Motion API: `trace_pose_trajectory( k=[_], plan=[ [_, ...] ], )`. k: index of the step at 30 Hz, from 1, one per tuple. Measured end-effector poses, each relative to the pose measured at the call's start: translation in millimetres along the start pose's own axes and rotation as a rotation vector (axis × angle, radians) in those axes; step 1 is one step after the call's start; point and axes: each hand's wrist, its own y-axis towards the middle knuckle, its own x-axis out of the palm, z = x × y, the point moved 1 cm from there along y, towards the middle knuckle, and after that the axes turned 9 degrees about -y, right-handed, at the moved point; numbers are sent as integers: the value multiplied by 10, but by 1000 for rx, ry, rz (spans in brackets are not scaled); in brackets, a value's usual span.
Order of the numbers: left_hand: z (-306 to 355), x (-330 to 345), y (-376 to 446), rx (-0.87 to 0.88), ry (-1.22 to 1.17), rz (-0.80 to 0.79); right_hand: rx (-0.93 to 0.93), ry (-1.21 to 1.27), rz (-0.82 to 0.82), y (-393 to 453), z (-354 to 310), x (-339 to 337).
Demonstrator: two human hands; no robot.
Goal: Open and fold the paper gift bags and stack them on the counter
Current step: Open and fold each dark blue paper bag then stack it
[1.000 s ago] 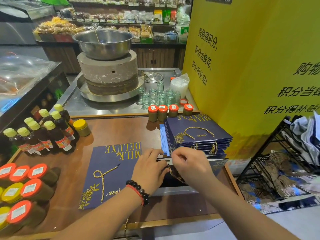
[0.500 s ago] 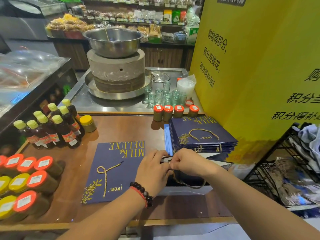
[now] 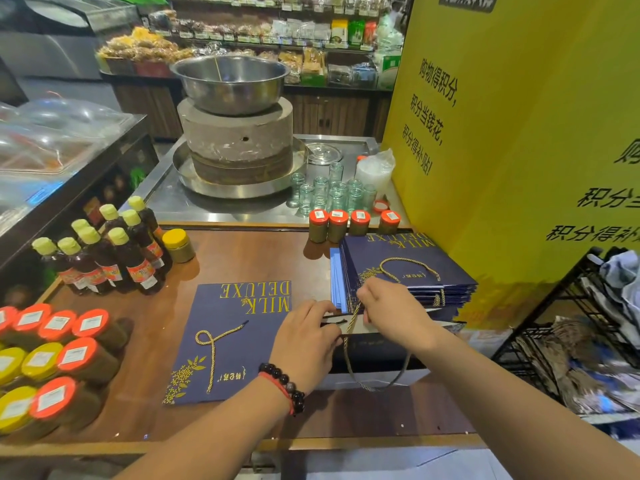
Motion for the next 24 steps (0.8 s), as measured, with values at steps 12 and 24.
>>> trace_pose_trajectory(
  k=[12, 24],
  plan=[
    [-42, 35, 73, 27, 3, 27, 31, 295, 364, -435, 91, -58],
    [-60, 30, 76, 50, -19, 25, 186, 599, 31, -488, -112, 1017]
  ],
)
